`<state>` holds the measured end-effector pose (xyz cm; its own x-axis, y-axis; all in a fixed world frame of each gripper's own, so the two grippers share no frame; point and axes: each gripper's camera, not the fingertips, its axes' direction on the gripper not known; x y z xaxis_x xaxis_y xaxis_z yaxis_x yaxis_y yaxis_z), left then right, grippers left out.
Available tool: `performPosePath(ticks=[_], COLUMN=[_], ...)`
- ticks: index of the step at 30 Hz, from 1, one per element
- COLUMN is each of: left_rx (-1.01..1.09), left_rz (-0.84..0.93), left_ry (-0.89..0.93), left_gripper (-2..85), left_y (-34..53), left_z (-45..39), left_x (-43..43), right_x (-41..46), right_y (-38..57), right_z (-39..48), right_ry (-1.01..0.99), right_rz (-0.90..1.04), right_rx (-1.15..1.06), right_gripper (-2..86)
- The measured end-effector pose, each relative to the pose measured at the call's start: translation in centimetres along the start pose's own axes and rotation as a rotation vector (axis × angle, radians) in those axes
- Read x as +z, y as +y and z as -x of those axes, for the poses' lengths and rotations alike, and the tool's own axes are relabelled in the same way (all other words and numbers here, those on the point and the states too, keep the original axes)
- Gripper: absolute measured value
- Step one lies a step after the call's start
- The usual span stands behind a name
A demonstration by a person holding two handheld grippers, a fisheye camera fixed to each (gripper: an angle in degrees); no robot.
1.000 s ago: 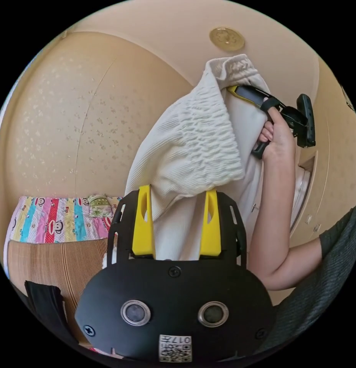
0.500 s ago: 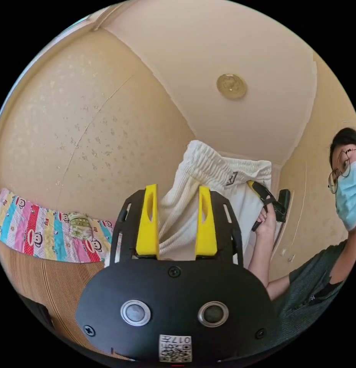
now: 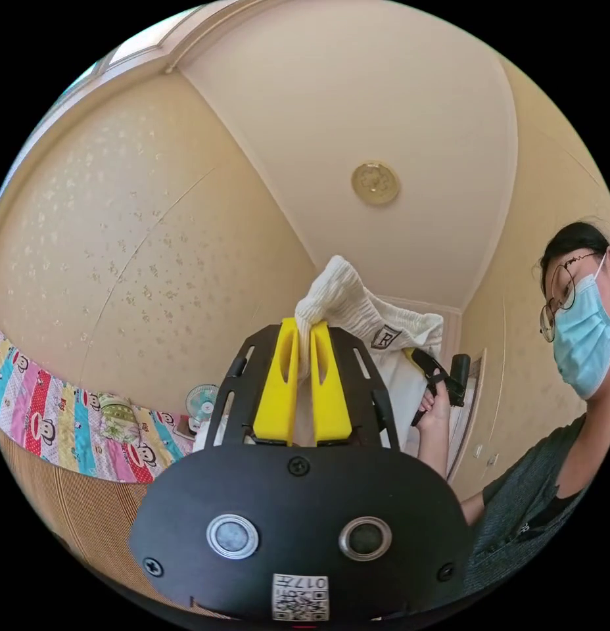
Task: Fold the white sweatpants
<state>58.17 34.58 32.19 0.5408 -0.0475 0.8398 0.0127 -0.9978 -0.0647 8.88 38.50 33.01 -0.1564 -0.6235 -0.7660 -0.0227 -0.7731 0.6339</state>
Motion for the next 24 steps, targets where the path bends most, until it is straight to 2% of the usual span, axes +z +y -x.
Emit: performPosePath(ticks=[5,10,14,20,24], left_rx=[0.209,0.281,0.35,0.302,0.205], left_rz=[-0.143,-0.163,-0.188,-0.115,0.025], left_ry=[0.022,0.124,0.041,-0.113,-0.262], left_gripper=[1.4,2.0,2.4,2.9,3.0], left_y=[-7.2,-12.7,-13.5,-9.0,-6.9], left_z=[-8.7,-13.3,-15.6,-12.3,-5.3], left_x=[0.5,2.9,3.9,6.0,11.5], right_x=[-6.0,-10.8,-11.1,-6.9,2.9], right_y=[-5.2,-11.2,-12.0,-6.4,-2.5], right_z=[-2.2,-6.4,-10.9,-23.7,-38.5], right_ry=[-0.059,-0.073,-0.093,-0.196,-0.173], right_rz=[-0.055,-0.071,-0.035,0.049,0.197], right_rx=[-0.103,-0.137,-0.122,0.058,0.268], right_gripper=[9.6,9.0,8.8,8.5,8.3])
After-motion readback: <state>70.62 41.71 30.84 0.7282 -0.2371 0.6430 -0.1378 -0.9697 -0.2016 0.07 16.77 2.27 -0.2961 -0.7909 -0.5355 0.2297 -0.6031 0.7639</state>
